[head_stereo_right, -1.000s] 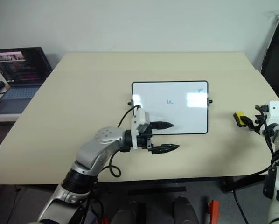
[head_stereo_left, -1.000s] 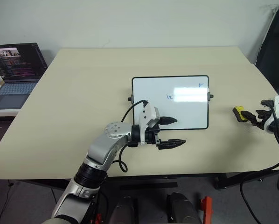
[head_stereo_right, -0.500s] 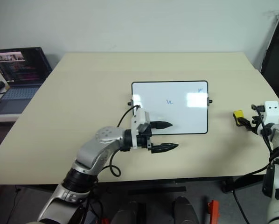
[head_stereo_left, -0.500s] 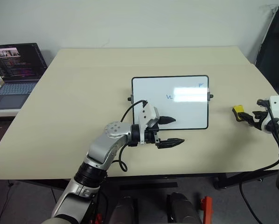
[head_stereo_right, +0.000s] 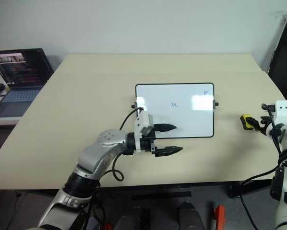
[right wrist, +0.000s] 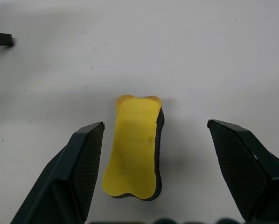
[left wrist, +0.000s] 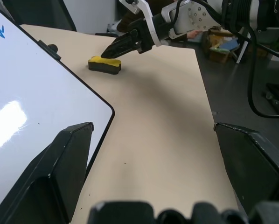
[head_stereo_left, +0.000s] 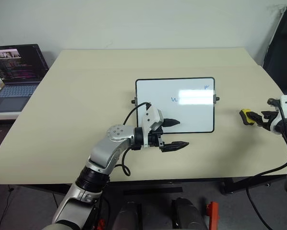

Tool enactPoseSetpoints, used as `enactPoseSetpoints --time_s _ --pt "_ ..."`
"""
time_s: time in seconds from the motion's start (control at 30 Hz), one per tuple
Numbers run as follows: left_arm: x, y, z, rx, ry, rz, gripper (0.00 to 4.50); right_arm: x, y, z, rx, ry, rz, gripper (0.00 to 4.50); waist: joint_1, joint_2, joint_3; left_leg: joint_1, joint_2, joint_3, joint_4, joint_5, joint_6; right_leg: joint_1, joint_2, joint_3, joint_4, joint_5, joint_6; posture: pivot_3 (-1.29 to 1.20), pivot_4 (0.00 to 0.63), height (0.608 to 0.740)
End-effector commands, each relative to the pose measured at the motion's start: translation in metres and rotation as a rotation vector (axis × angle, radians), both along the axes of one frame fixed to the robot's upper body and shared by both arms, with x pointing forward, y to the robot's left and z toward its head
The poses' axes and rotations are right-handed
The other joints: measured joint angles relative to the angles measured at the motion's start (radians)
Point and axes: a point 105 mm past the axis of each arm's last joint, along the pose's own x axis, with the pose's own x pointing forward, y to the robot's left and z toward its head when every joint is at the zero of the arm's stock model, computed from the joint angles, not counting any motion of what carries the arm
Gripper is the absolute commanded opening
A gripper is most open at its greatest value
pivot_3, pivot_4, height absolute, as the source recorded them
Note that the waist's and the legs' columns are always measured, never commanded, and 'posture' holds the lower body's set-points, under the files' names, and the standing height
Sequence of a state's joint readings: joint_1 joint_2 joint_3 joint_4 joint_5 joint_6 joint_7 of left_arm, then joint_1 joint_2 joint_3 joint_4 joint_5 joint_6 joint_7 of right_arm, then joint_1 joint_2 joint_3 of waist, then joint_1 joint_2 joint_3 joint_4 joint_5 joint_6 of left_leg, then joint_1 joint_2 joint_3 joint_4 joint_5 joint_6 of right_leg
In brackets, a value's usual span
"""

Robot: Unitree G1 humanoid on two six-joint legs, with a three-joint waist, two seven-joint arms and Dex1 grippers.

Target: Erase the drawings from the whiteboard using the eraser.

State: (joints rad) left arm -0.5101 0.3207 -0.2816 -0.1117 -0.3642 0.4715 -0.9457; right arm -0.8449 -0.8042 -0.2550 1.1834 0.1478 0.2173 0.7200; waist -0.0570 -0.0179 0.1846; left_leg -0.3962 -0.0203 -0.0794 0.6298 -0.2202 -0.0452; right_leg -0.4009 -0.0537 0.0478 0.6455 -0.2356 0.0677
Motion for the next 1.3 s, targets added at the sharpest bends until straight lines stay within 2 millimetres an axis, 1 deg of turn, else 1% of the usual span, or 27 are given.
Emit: enactPoseSetpoints --time_s 0.03,0.43,0.67,0.77,0.93,0.97,1.0,1.23,1.27,1.3 --pt "-0.001 -0.002 0.01 -0.016 -0.05 -0.008 4.5 0.004 0.004 0.012 0.031 -0.053 0.012 3.84 0.0 0.0 0.0 0.0 0.0 0.0 0.0 0.0 0.0 0.0 0.0 0.0 0.0 0.0 0.0 0.0 0.15 0.74" --pt "-0.003 -0.003 0.01 -0.02 -0.049 -0.01 4.5 0.008 0.009 0.001 0.026 -0.01 -0.019 3.84 0.0 0.0 0.0 0.0 0.0 0.0 0.0 0.0 0.0 0.0 0.0 0.0 0.0 0.0 0.0 0.0 0.15 0.74" --pt "-0.004 -0.002 0.01 -0.022 -0.048 -0.009 4.5 0.008 0.014 -0.005 0.047 0.022 -0.004 3.84 0.0 0.0 0.0 0.0 0.0 0.0 0.0 0.0 0.0 0.0 0.0 0.0 0.0 0.0 0.0 0.0 0.15 0.74" --pt "-0.004 -0.003 0.01 -0.021 -0.048 -0.009 4.5 0.007 0.013 -0.006 0.049 0.026 -0.017 3.26 0.0 0.0 0.0 0.0 0.0 0.0 0.0 0.0 0.0 0.0 0.0 0.0 0.0 0.0 0.0 0.0 0.15 0.74" --pt "-0.004 -0.002 0.01 -0.021 -0.048 -0.008 4.5 0.007 0.011 -0.005 0.048 0.021 -0.024 1.5 0.0 0.0 0.0 0.0 0.0 0.0 0.0 0.0 0.0 0.0 0.0 0.0 0.0 0.0 0.0 0.0 0.15 0.74" --pt "-0.004 -0.002 0.01 -0.02 -0.048 -0.008 4.5 0.007 0.01 -0.005 0.048 0.019 -0.026 1.22 0.0 0.0 0.0 0.0 0.0 0.0 0.0 0.0 0.0 0.0 0.0 0.0 0.0 0.0 0.0 0.0 0.15 0.74" --pt "-0.003 -0.002 0.01 -0.019 -0.048 -0.008 4.5 0.007 0.01 -0.005 0.048 0.018 -0.03 1.09 0.0 0.0 0.0 0.0 0.0 0.0 0.0 0.0 0.0 0.0 0.0 0.0 0.0 0.0 0.0 0.0 0.15 0.74" --pt "-0.003 -0.001 0.009 -0.013 -0.049 -0.009 4.5 0.005 0.007 -0.002 0.045 0.0 -0.026 1.09 0.0 0.0 0.0 0.0 0.0 0.0 0.0 0.0 0.0 0.0 0.0 0.0 0.0 0.0 0.0 0.0 0.15 0.74" --pt "-0.002 0.002 0.01 -0.009 -0.054 -0.003 4.5 0.005 0.006 0.004 0.032 -0.017 -0.012 1.09 0.0 0.0 0.0 0.0 0.0 0.0 0.0 0.0 0.0 0.0 0.0 0.0 0.0 0.0 0.0 0.0 0.15 0.74" --pt "0.001 0.006 0.011 -0.003 -0.06 0.011 4.5 0.005 0.007 0.016 0.013 -0.044 0.013 1.09 0.0 0.0 0.0 0.0 0.0 0.0 0.0 0.0 0.0 0.0 0.0 0.0 0.0 0.0 0.0 0.0 0.15 0.74"
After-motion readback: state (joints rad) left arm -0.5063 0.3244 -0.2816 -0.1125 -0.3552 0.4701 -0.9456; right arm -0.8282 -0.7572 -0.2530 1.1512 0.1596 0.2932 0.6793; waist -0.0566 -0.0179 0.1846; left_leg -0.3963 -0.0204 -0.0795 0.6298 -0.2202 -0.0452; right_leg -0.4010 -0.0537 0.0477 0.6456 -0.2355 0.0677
